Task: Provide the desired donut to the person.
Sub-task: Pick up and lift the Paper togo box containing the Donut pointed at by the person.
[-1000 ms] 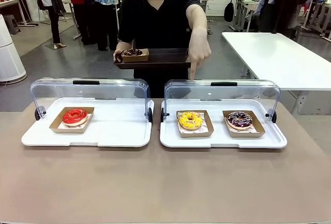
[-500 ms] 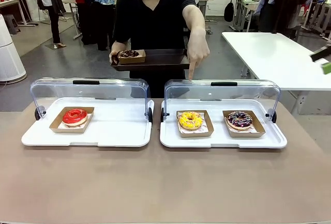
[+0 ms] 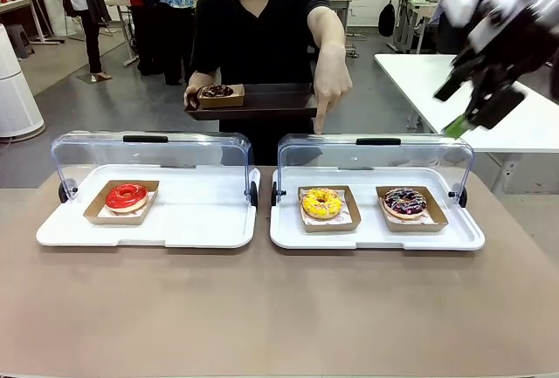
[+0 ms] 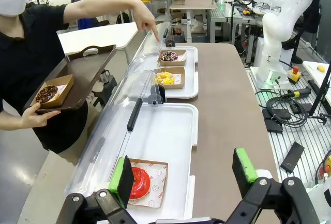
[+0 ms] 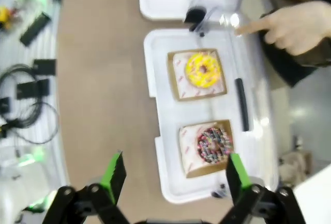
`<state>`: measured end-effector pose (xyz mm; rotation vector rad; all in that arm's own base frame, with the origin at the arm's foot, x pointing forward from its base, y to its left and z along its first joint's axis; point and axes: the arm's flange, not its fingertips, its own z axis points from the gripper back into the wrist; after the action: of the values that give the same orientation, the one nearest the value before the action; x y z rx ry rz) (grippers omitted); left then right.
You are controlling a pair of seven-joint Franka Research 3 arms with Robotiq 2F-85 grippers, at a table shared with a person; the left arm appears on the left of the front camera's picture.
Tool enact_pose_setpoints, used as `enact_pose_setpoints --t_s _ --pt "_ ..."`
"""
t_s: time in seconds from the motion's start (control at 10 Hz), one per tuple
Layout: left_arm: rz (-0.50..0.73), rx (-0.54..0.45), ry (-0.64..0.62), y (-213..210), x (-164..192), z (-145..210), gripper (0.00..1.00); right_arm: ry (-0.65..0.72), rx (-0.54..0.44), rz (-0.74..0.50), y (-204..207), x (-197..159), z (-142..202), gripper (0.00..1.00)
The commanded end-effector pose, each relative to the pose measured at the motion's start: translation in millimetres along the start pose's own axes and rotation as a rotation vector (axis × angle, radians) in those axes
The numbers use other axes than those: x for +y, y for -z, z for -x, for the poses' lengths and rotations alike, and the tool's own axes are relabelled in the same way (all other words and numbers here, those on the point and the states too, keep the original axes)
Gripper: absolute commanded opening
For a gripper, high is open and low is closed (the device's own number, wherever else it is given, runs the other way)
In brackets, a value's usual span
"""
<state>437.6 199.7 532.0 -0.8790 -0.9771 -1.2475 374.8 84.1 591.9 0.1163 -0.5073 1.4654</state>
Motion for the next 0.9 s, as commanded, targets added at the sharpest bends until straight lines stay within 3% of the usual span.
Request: enact_pose_setpoints --t_s 0.0,0.2,0.4,0.8 --pt "-0.009 0.003 -0.002 -2 0 -1 1.0 0.043 0.121 -0.076 42 -15 -1 1.0" --pt "-0.009 0.003 -0.002 -2 0 -1 1.0 0.058 0.19 -0.133 87 -16 -6 1.0" --pt "-0.009 0.003 -0.002 -2 0 -1 1.0 0.056 0.178 -0.18 116 -11 -13 1.0" --pt "-0.009 0.003 -0.002 -2 0 -1 1.0 0.038 0.186 -0.203 125 -7 -12 1.0"
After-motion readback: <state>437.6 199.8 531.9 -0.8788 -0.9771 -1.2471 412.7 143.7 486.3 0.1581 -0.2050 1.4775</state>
